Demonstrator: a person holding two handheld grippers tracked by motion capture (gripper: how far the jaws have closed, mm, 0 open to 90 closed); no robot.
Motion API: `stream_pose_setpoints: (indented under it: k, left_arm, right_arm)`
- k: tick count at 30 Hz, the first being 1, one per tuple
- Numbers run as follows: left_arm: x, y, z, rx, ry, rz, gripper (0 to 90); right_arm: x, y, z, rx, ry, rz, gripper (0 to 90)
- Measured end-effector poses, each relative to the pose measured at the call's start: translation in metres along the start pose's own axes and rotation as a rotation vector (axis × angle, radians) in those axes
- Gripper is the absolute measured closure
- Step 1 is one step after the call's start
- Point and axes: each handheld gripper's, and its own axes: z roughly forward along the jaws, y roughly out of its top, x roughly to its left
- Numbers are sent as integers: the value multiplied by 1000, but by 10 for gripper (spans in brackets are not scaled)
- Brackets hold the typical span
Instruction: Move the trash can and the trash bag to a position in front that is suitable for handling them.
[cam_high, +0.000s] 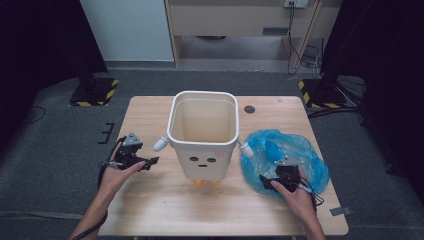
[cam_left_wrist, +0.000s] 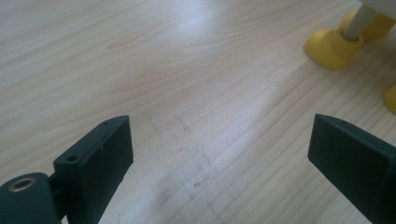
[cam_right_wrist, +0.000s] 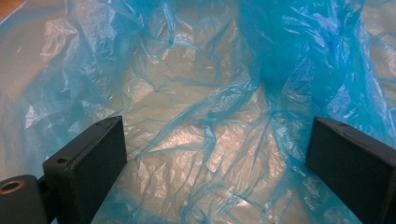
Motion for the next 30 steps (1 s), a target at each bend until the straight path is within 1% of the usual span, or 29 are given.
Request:
stream_pose_setpoints:
  k: [1,2,4,6,7,11,14,16,18,21,24,29,30]
  left_arm:
    - [0,0,0,0,0,0,61]
    - [1,6,-1,0,-2,13,61]
    - [2,8,-1,0,0,18,61]
    - [5,16,-2,-10,2,22,61]
    - [5,16,-2,-10,2,22,61]
    - [8,23,-5,-33,16,29,64]
    - [10,29,-7,-40,17,32,64]
    - [12,34,-8,-41,15,31,63]
    - [13,35,-8,-42,14,31,63]
    - [15,40,-9,-39,15,39,61]
    - [16,43,-11,-47,11,35,61]
    - [17,50,-13,-49,10,48,61]
    - [17,54,-15,-50,10,53,61]
  right_arm:
    - [0,0,0,0,0,0,52]
    - [0,0,0,1,0,3,52]
    - [0,0,0,0,0,0,52]
    - [0,0,0,0,1,0,52]
    - [0,0,0,0,1,0,52]
    - [0,0,0,0,0,1,52]
    - [0,0,0,0,1,1,52]
    - [0,0,0,0,0,0,52]
    - [0,0,0,0,1,0,52]
    - [0,0,0,0,1,0,52]
    - [0,0,0,0,1,0,52]
    - [0,0,0,0,1,0,52]
    - [0,0,0,1,1,0,52]
